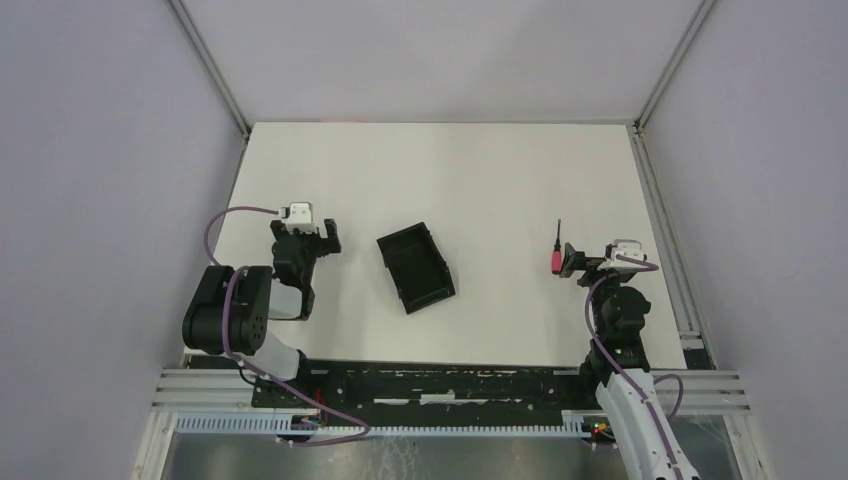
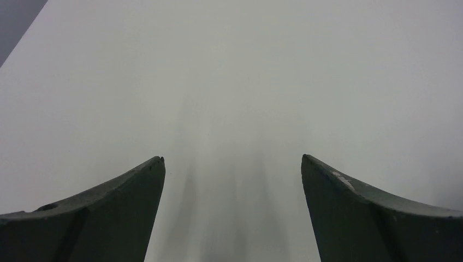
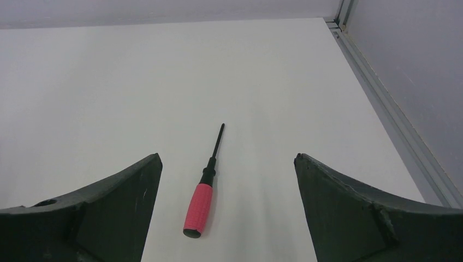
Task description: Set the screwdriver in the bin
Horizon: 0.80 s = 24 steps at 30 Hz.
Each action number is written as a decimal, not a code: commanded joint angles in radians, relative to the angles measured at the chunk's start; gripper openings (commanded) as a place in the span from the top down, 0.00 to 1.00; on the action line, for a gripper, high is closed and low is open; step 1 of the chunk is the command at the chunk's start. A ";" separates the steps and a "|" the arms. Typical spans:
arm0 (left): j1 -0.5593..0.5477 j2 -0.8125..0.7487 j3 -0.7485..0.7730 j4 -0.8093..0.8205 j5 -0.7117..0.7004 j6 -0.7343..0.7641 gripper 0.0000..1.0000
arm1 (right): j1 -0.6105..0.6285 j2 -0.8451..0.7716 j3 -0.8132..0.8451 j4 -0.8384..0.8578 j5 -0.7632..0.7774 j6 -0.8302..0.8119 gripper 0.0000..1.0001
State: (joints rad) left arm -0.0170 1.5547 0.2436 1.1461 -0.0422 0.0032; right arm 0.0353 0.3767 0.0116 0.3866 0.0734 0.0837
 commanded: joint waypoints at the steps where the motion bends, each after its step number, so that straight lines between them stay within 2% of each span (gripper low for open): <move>1: 0.006 -0.015 0.005 0.029 0.009 -0.032 0.00 | -0.002 0.007 -0.019 -0.009 0.024 0.016 0.02; 6: 0.006 -0.015 0.005 0.029 0.008 -0.032 0.00 | -0.002 0.075 0.177 -0.127 0.007 0.018 0.02; 10: 0.006 -0.015 0.005 0.029 0.008 -0.032 0.00 | -0.002 0.240 0.449 -0.319 0.009 0.038 0.02; 15: 0.006 -0.015 0.005 0.029 0.009 -0.032 0.00 | -0.002 0.696 0.967 -0.871 0.035 0.044 0.04; 17: 0.006 -0.015 0.005 0.029 0.008 -0.032 0.00 | -0.002 0.871 1.134 -1.025 -0.011 0.013 0.04; 19: 0.006 -0.015 0.005 0.029 0.008 -0.032 0.00 | -0.002 1.001 1.195 -1.081 -0.042 -0.007 0.04; 24: 0.006 -0.015 0.005 0.029 0.009 -0.032 0.00 | 0.000 1.184 1.177 -1.036 -0.060 -0.016 0.05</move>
State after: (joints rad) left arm -0.0170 1.5547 0.2436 1.1461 -0.0425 0.0032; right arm 0.0353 1.4693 1.2156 -0.4927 0.0330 0.0856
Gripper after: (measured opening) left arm 0.997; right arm 0.962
